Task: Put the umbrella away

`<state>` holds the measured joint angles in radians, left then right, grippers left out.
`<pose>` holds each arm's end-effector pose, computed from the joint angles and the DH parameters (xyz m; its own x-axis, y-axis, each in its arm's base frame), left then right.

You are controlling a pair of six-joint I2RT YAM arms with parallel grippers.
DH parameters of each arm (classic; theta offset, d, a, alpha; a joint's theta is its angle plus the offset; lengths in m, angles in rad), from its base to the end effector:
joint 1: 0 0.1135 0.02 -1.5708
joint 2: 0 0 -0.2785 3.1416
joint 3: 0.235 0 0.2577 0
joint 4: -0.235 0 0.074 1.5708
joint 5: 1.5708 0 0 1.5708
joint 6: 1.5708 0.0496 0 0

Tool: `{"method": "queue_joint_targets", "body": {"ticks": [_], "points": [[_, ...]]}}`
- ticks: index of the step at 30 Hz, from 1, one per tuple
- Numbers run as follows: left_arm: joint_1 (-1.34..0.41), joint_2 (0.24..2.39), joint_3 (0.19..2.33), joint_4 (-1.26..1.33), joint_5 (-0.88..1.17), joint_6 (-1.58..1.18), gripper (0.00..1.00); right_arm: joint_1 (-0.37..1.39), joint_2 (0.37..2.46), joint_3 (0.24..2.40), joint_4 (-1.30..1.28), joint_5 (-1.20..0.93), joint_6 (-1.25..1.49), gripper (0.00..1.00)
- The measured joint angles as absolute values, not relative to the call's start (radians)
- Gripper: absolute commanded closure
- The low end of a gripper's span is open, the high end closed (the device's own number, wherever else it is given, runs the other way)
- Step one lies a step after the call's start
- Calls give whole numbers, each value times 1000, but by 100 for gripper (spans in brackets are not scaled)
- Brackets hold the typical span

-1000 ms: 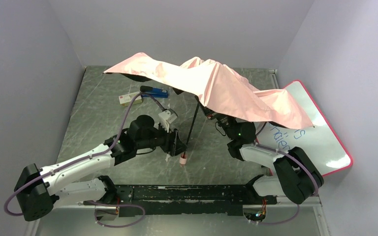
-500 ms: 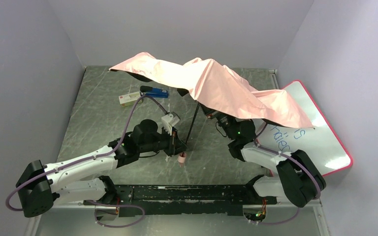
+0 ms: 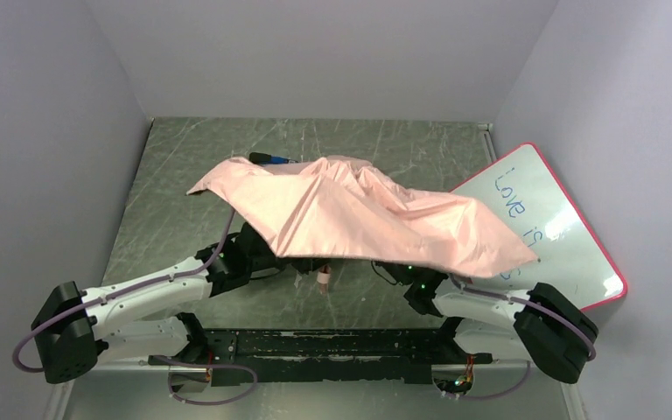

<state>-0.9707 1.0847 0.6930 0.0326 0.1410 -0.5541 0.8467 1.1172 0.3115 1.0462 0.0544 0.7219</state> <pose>0.1409 -0.2183 0.2763 -0.6378 0.0096 -0.7701 0.6536 0.5357 -0.5346 0.1576 0.1741 0.2540 -0.3527 0.5972 -0.7204 -0.6394 0.4083 0.6515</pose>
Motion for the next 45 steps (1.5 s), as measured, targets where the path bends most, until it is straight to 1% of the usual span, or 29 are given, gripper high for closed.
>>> {"method": "queue_joint_targets", "body": {"ticks": [6,7,9,10,13,16,23,29,35,42,45], "points": [[-969,1102,701,34,137,-558,95,911,1057,249,1003,118,725,99],[-969,1104,707,34,138,-557,95,912,1045,249,992,128,725,92],[-969,1106,714,41,139,-557,95,914,1018,256,962,149,722,70],[-969,1106,714,45,139,-557,95,914,1011,259,950,155,720,62],[-966,1106,714,47,118,-557,95,918,989,265,905,171,712,51],[-950,1105,716,47,73,-558,95,918,958,265,838,188,705,45],[-915,1128,774,5,34,-556,95,918,833,229,706,216,707,42],[-864,1209,929,-134,27,-481,95,918,672,215,548,255,683,41],[-821,1223,1073,-269,21,-415,95,918,597,230,326,210,602,40],[-789,1229,1103,-326,18,-407,95,918,461,234,77,146,556,40],[-786,1246,1108,-336,18,-403,95,918,434,252,-10,148,525,40]]}}
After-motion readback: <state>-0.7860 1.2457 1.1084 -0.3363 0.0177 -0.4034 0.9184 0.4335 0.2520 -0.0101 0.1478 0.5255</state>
